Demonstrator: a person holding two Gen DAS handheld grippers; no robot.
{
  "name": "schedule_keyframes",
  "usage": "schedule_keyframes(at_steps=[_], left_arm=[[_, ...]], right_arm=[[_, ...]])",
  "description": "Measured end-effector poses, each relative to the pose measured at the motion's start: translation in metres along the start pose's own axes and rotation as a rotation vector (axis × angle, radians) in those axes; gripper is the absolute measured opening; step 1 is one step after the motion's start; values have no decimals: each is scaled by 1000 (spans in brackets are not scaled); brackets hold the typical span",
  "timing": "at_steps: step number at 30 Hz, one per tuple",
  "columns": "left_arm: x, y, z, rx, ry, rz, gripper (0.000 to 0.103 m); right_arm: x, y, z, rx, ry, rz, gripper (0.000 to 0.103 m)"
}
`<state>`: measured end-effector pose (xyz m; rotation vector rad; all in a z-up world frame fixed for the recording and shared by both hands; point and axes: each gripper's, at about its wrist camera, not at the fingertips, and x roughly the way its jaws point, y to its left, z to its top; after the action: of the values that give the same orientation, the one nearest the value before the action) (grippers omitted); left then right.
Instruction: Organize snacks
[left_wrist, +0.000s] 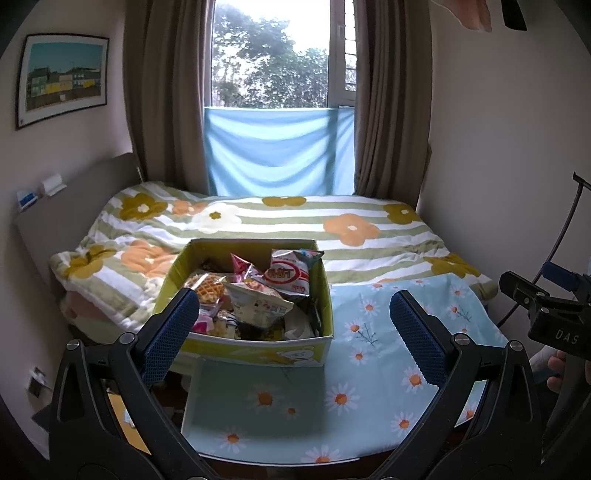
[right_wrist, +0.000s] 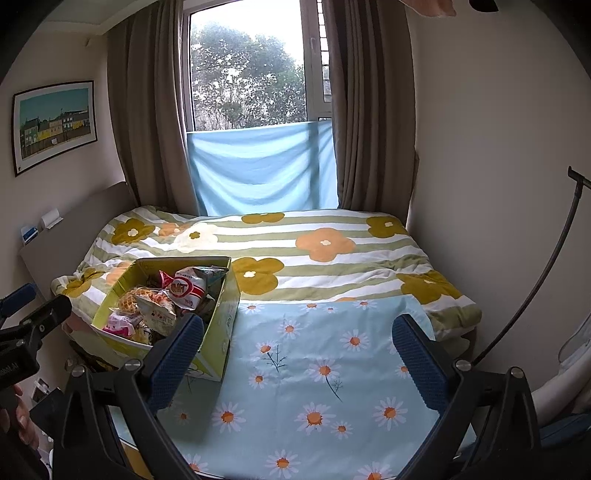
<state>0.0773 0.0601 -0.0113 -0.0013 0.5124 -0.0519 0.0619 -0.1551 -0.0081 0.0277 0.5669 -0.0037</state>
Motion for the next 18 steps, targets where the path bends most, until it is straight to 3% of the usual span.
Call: schedule_keyframes(at_steps=[18], left_arm=[[-1,2,-1,5,-27,31,103]], right_arm=[[-2,6,-1,2,-14,-1,102]])
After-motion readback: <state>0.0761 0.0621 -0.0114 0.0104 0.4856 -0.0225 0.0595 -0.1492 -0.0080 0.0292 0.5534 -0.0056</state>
